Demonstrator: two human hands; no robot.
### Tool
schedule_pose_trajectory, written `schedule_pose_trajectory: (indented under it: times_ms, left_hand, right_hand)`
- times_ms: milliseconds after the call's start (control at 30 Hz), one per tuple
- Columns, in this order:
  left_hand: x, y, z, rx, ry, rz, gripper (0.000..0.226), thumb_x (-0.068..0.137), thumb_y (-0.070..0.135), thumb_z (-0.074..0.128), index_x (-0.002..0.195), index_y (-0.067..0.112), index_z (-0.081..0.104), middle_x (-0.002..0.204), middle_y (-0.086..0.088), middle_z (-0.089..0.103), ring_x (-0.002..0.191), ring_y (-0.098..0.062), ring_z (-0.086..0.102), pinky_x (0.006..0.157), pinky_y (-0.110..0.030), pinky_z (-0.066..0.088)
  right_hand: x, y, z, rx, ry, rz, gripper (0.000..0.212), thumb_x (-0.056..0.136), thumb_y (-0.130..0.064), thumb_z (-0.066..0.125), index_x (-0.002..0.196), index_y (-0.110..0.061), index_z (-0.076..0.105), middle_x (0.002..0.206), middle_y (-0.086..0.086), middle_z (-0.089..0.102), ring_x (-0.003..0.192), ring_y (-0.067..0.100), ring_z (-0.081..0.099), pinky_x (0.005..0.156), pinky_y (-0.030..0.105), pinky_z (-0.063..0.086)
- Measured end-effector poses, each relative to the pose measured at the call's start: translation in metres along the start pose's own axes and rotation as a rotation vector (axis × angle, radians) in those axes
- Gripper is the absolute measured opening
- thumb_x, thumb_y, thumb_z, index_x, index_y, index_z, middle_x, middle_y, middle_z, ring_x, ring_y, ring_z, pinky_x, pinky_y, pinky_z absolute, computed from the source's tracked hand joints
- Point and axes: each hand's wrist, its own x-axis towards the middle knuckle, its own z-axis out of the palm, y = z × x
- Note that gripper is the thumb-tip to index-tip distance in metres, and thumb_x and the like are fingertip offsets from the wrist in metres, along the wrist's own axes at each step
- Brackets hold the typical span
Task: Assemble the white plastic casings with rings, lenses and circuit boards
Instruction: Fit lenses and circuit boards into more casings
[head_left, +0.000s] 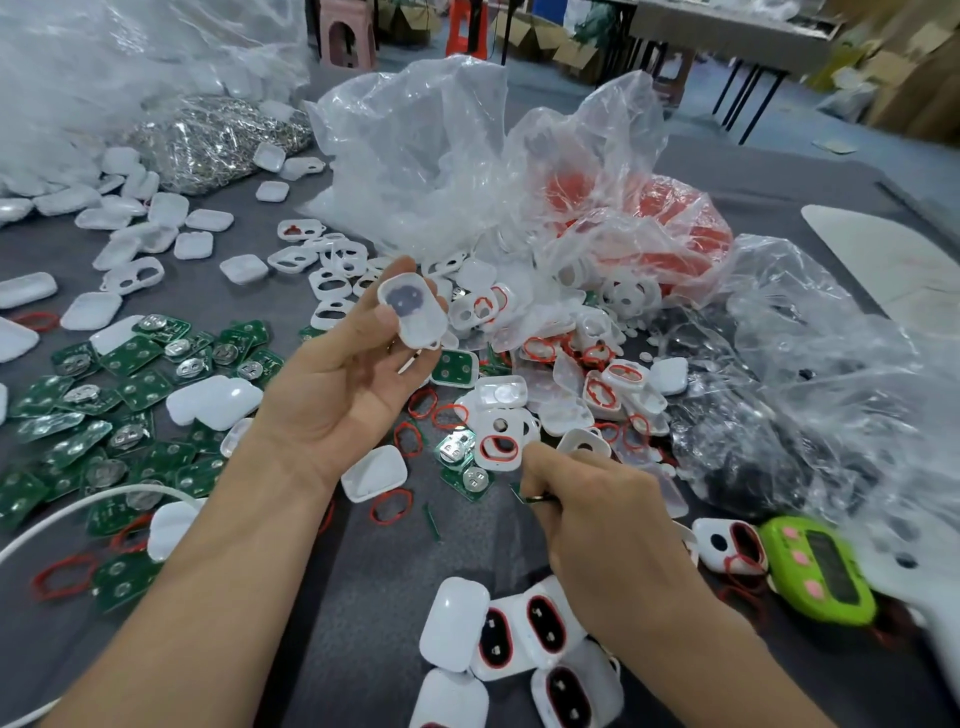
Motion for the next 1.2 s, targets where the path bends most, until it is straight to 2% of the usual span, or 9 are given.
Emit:
schedule_pose_trajectory:
  times_ms: [100,267,533,667,767,833,933,1067,1200]
  left_hand:
    - [0.000,-0.001,0.001,0.002,0.010,0.001,0.065,0.043,0.014,0.101,0.105,0.019,0.081,0.115,-0.003,0.075,0.109,-0.019,0.070,0.099,-0.032,0.052]
    - [0.000,-0.002,0.004,-0.001,0.005,-0.025,0.070,0.042,0.013,0.102,0.108,0.018,0.080,0.114,-0.004,0.075,0.111,-0.020,0.068,0.094,-0.031,0.058]
    - [0.002,-0.004,0.001,0.027,-0.029,-0.026,0.049,0.060,0.012,0.092,0.108,0.020,0.081,0.113,0.000,0.075,0.107,-0.018,0.071,0.094,-0.029,0.057]
    - [0.003,-0.007,0.002,0.051,0.032,-0.099,0.032,0.086,0.010,0.060,0.109,0.017,0.080,0.116,-0.003,0.073,0.104,-0.018,0.071,0.096,-0.030,0.055]
    - [0.001,-0.013,0.003,0.112,0.014,-0.179,0.033,0.086,0.009,0.059,0.112,0.014,0.080,0.117,-0.005,0.074,0.100,-0.017,0.073,0.092,-0.032,0.060]
    - [0.001,-0.017,0.007,0.139,-0.035,-0.229,0.035,0.085,0.007,0.064,0.117,0.011,0.078,0.119,-0.008,0.073,0.104,-0.020,0.073,0.089,-0.034,0.061]
    - [0.002,-0.025,0.013,0.166,-0.071,-0.288,0.045,0.076,0.007,0.071,0.121,0.007,0.075,0.121,-0.015,0.072,0.104,-0.026,0.073,0.086,-0.038,0.063]
    - [0.002,-0.035,0.016,0.268,-0.073,-0.315,0.043,0.073,0.011,0.075,0.116,0.011,0.078,0.123,-0.013,0.073,0.103,-0.025,0.074,0.093,-0.039,0.059]
    - [0.002,-0.039,0.016,0.345,-0.074,-0.310,0.040,0.076,0.011,0.076,0.116,0.014,0.078,0.121,-0.010,0.074,0.103,-0.021,0.074,0.087,-0.035,0.063]
  right_hand:
    - [-0.001,0.002,0.000,0.015,-0.009,-0.018,0.054,0.071,0.016,0.065,0.077,-0.028,0.035,0.060,-0.003,0.041,0.056,0.019,0.037,0.049,0.032,0.033]
    - [0.006,0.002,-0.005,0.000,-0.102,-0.025,0.042,0.077,0.008,0.058,0.082,-0.029,0.039,0.068,-0.005,0.040,0.066,0.019,0.039,0.056,0.031,0.032]
    - [0.016,0.004,-0.009,0.036,-0.126,0.004,0.033,0.080,0.005,0.058,0.080,-0.025,0.044,0.065,-0.003,0.051,0.061,0.011,0.040,0.059,0.034,0.040]
    - [0.027,0.016,-0.020,0.473,0.084,0.173,0.026,0.075,-0.005,0.081,0.075,-0.029,0.070,0.078,-0.016,0.073,0.072,0.003,0.066,0.067,0.021,0.051]
    - [0.039,0.023,-0.021,0.863,0.403,0.329,0.026,0.072,-0.006,0.088,0.078,-0.030,0.079,0.080,-0.012,0.077,0.068,0.007,0.068,0.070,0.030,0.054]
    - [0.045,0.026,-0.020,0.920,0.503,0.372,0.026,0.071,-0.008,0.090,0.076,-0.031,0.080,0.067,-0.016,0.069,0.060,0.003,0.060,0.066,0.023,0.049]
    - [0.046,0.028,-0.018,0.954,0.461,0.364,0.022,0.075,-0.007,0.087,0.078,-0.027,0.080,0.054,-0.011,0.044,0.048,0.008,0.035,0.049,0.022,0.036]
    - [0.039,0.027,-0.018,1.061,0.372,0.327,0.025,0.081,0.002,0.079,0.083,-0.023,0.080,0.069,0.000,0.072,0.060,0.010,0.061,0.060,0.020,0.051]
    - [0.036,0.030,-0.020,1.213,0.310,0.323,0.016,0.083,-0.002,0.079,0.084,-0.018,0.079,0.077,0.004,0.075,0.070,0.013,0.067,0.066,0.021,0.056]
